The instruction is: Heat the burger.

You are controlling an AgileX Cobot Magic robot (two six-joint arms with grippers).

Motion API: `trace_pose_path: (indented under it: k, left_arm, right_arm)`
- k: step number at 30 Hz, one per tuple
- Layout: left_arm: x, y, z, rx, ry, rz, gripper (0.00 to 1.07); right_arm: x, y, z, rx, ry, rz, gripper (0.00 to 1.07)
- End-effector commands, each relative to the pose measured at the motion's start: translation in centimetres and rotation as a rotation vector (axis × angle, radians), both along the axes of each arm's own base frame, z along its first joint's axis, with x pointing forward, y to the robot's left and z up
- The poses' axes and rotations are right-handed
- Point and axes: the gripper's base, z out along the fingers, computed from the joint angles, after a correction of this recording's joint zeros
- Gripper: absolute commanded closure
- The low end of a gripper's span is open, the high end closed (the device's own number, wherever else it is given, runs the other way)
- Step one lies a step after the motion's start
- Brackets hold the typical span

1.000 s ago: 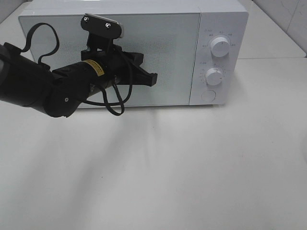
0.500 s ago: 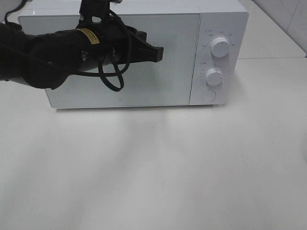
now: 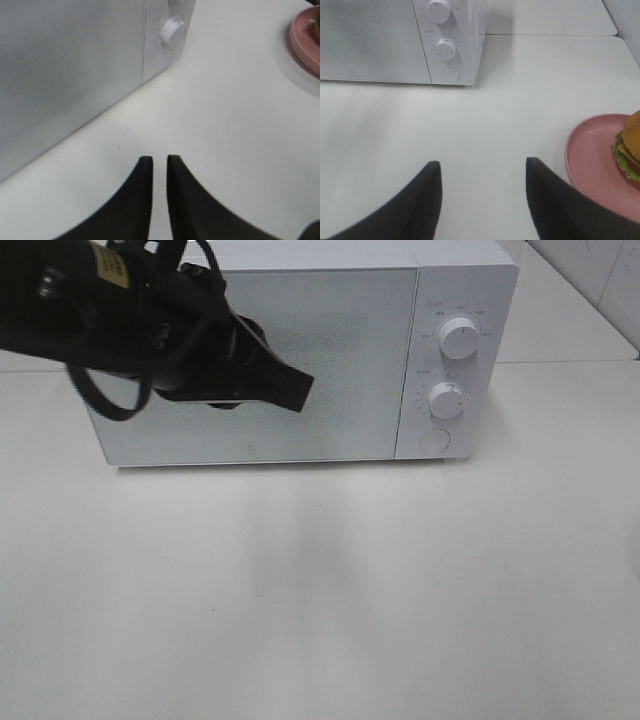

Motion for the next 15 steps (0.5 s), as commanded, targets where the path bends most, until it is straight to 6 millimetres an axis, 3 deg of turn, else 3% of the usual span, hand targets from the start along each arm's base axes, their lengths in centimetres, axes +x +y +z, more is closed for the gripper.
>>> trace_pose_path:
  k: [1,2,3,4,5,6,11,14,15]
  left_arm:
    - [-2.0,1.7,1.1,0.067,0.107,0.006,0.55]
    - [-2.0,1.7,1.1,0.067,0.107,0.006,0.55]
    - [-2.2,1.9,1.2,0.076,0.122,0.015,0.43]
    - [-2.7,2.5,1.5,0.103,0.141,0.027,0.14]
    - [-2.7,2.5,1.5,0.103,0.141,0.027,0.14]
    - [-2.9,2.8,1.7,0.115,0.145,0.030,0.04]
    - [-3.5,4.4,2.6,0.163,0.149,0.049,0.05]
    - [-3.1,6.5,2.8,0.198,0.204,0.118,0.05]
    - [-2.9,8.1,2.9,0.223,0.247,0.171,0.05]
  right_arm:
    - [-0.3,0.0,0.0,0.004,-0.030,-0.003,0.54]
    - [-0.3,0.0,0.0,0.004,-0.030,-0.003,0.54]
    - [-0.3,0.0,0.0,0.004,-0.030,-0.003,0.54]
    - [-0.3,0.0,0.0,0.004,-0.030,-0.003,0.54]
    - [-0.3,0.0,0.0,0.004,-0.030,-0.003,0.54]
    - [-0.3,0.0,0.0,0.004,-0.030,-0.003,0.54]
    - [-0.3,0.0,0.0,0.004,-0.030,-0.003,0.54]
    - [-0.3,0.0,0.0,0.004,-0.030,-0.003,0.54]
    - [-0.3,0.0,0.0,0.004,-0.030,-0.003,0.54]
